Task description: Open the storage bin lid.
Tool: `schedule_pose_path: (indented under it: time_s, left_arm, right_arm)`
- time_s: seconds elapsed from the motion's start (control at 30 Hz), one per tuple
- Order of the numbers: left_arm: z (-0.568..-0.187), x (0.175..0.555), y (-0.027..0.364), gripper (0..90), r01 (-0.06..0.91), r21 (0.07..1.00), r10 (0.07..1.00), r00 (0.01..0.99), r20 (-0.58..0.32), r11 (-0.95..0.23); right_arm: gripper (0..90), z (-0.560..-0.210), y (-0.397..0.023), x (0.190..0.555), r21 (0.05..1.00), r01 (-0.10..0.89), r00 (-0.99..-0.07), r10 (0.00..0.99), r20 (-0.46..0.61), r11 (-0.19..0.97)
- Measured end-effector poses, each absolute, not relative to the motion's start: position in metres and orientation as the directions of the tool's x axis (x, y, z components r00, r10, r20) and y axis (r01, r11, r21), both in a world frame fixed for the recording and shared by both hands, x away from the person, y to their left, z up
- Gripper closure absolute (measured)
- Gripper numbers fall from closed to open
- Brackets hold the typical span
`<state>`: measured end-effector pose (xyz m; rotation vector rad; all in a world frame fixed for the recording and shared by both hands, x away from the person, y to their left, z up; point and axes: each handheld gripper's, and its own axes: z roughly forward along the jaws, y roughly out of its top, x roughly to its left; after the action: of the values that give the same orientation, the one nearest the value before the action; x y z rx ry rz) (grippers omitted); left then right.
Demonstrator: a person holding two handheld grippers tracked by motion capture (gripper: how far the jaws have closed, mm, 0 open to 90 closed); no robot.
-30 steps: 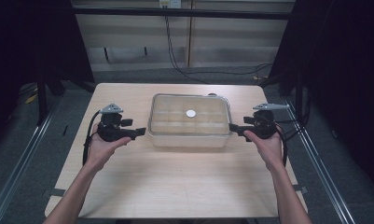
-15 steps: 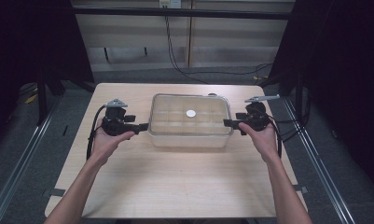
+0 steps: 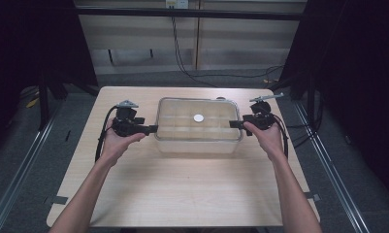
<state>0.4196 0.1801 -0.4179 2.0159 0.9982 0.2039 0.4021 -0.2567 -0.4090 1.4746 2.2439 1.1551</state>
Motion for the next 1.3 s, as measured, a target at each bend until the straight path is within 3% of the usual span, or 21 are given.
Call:
schedule_pose_path:
  time_s: [0.4,1.3]
  left_arm:
    - [-0.432,0.437,0.169,20.8,0.606,0.72,0.709,0.667,-0.228,-0.338]
    - [-0.444,0.451,0.148,16.1,0.633,0.691,0.686,0.675,-0.272,-0.349]
  right_arm:
    - [17.4,-0.429,-0.25,0.423,0.634,0.744,-0.452,0.857,0.248,0.209]
    - [7.8,-0.44,-0.24,0.43,0.611,0.763,-0.439,0.862,0.253,0.21]
